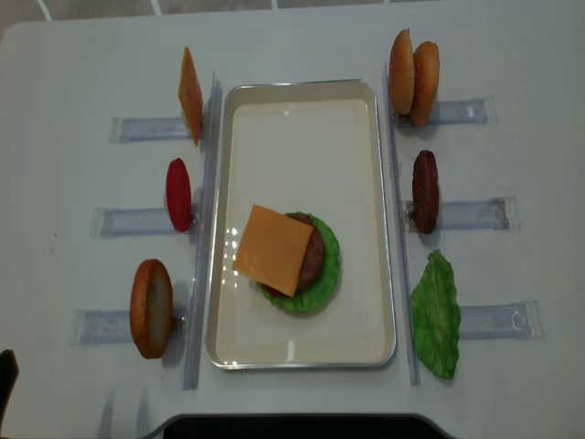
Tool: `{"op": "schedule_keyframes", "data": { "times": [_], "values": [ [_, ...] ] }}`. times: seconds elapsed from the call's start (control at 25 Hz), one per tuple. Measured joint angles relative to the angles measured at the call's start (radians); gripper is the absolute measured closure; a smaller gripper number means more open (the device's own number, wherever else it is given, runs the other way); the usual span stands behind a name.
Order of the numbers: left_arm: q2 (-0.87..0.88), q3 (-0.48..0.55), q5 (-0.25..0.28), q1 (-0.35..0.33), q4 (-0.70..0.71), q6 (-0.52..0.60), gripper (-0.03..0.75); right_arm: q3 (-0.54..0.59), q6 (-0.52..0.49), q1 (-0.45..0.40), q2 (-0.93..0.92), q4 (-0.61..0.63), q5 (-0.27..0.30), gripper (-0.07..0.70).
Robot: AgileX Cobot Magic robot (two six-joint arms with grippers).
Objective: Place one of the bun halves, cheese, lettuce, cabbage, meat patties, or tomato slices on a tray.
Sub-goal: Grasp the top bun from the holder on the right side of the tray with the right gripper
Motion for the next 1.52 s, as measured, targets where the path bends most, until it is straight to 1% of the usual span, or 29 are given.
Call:
{"op": "schedule_keyframes", "data": {
  "times": [0.28,0.4,0.48,0.64,0.76,0.84,0.92,1.0,1.12,1.2,1.32,1.52],
  "values": [
    [0.000,0.000,0.000,0.000,0.000,0.000,0.325,-0.003,-0.001,0.000,0.000,0.000,-0.005,0.341],
    [0.000,0.000,0.000,0.000,0.000,0.000,0.325,-0.033,-0.001,0.000,0.015,0.000,-0.008,0.341],
    [0.000,0.000,0.000,0.000,0.000,0.000,0.325,-0.059,-0.001,0.000,0.078,0.000,-0.008,0.341],
    [0.000,0.000,0.000,0.000,0.000,0.000,0.325,-0.128,-0.001,0.000,0.278,0.047,-0.014,0.341],
    [0.000,0.000,0.000,0.000,0.000,0.000,0.325,-0.188,-0.017,0.000,0.455,0.065,-0.043,0.341],
    [0.000,0.000,0.000,0.000,0.000,0.000,0.325,-0.241,-0.033,0.000,0.593,0.067,-0.058,0.341],
    [0.000,0.000,0.000,0.000,0.000,0.000,0.325,-0.301,-0.041,0.000,0.726,0.069,-0.061,0.341],
    [0.000,0.000,0.000,0.000,0.000,0.000,0.325,-0.374,-0.048,0.000,0.894,0.070,-0.060,0.339],
    [0.000,0.000,0.000,0.000,0.000,0.000,0.325,-0.497,-0.054,0.000,1.068,0.071,-0.049,0.340],
    [0.000,0.000,0.000,0.000,0.000,0.000,0.325,-0.590,-0.069,0.000,1.165,0.071,-0.042,0.340],
    [0.000,0.000,0.000,0.000,0.000,0.001,0.325,-0.713,-0.082,0.000,1.306,0.071,-0.013,0.340],
    [0.000,0.000,0.000,0.000,0.000,0.001,0.325,-0.877,-0.110,0.000,1.494,0.071,0.013,0.338]
  ]
}}
